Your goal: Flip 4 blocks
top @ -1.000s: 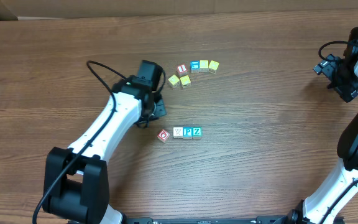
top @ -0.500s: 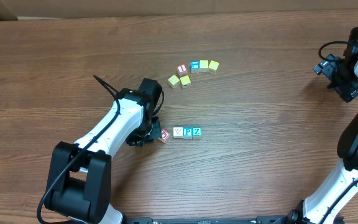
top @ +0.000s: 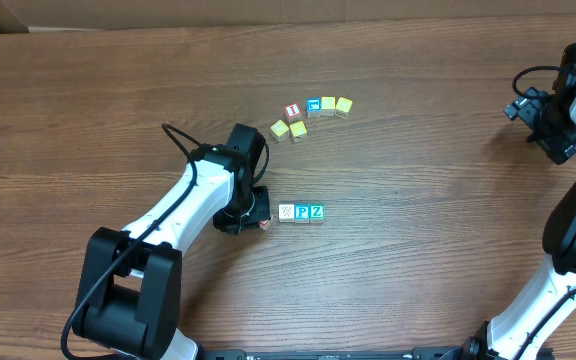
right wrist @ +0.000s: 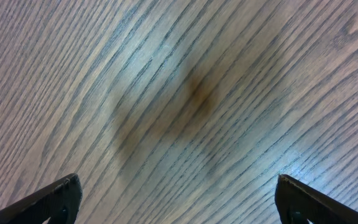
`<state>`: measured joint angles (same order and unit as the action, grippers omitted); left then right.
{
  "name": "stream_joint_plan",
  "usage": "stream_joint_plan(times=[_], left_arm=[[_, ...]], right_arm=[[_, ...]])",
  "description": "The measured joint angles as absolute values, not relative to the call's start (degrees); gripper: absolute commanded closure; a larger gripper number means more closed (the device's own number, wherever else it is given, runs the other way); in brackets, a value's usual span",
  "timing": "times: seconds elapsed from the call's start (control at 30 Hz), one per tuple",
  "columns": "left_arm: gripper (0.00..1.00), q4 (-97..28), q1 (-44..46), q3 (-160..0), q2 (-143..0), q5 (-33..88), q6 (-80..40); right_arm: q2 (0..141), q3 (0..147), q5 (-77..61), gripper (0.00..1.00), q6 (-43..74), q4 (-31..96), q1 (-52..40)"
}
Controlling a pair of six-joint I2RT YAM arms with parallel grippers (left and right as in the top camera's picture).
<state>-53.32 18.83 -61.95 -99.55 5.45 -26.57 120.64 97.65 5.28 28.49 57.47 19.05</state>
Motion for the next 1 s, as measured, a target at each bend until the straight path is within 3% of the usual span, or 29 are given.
stream_joint_plan(times=[1.0], left_arm=[[0.96,-45.8,20.2,-58.0,-99.6,11.7,-26.6]], right_arm=[[120.6,97.6,5.3,0.00,28.5,57.5,19.0]])
